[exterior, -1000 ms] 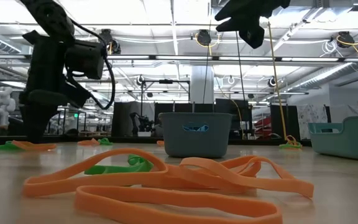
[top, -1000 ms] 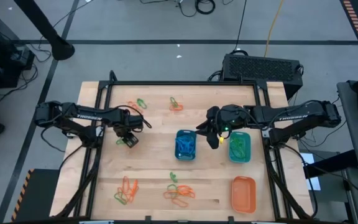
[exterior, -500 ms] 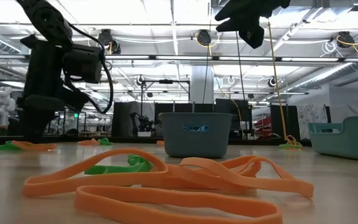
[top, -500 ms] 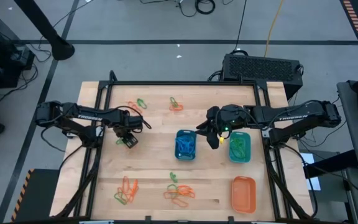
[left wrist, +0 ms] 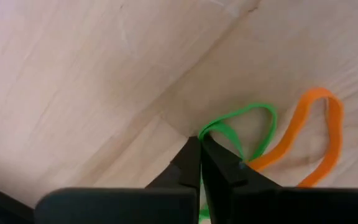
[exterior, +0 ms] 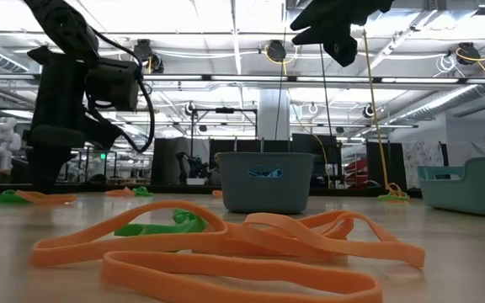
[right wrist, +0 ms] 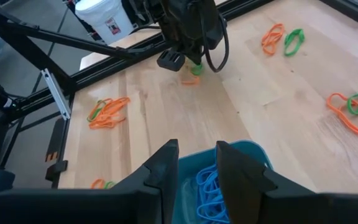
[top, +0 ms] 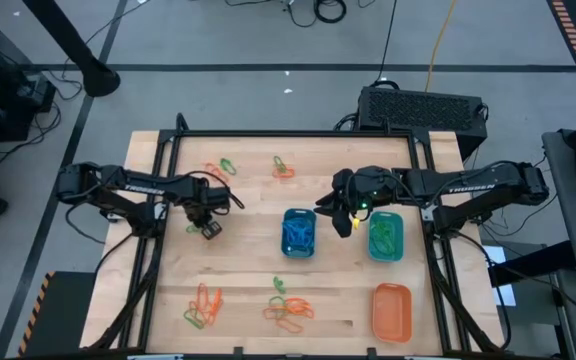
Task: Sort rubber bands into baskets
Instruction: Put the green rubberband into the light blue bin
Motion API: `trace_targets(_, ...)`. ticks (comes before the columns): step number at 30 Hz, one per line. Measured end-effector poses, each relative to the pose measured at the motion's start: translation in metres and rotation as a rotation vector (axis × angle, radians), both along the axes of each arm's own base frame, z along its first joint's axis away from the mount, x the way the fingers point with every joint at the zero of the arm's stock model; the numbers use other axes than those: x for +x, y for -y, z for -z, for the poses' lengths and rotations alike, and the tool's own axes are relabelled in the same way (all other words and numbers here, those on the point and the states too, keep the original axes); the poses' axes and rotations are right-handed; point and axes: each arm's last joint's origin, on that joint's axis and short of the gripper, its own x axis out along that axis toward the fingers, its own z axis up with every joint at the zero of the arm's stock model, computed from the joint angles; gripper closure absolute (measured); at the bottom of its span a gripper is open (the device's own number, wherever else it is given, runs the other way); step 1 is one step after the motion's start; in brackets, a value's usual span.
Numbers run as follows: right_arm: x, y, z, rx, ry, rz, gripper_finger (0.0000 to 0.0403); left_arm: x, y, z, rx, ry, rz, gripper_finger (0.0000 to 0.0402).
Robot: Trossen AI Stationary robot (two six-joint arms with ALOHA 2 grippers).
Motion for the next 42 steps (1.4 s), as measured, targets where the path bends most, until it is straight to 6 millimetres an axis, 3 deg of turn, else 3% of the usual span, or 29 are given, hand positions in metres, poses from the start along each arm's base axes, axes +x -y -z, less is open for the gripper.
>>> trace_targets(19, 0.002, 0.0, -0.003, 0.001, 0.038, 0.001, 0.0303, -0.009, 0.005, -0.025, 0.03, 0.142, 0.011, 0.0396)
trace_targets(34, 0.003, 0.0, -0.005, 0.002, 0.06, 0.0, 0.0303, -0.002, 0.004, -0.026, 0.024, 0.217, 0.019, 0.0271)
trace_targets(42, 0.003, 0.0, -0.005, 0.001, 0.06, 0.0, 0.0303, 0.001, 0.003, -0.025, 0.043, 0.25, 0.102, 0.0256)
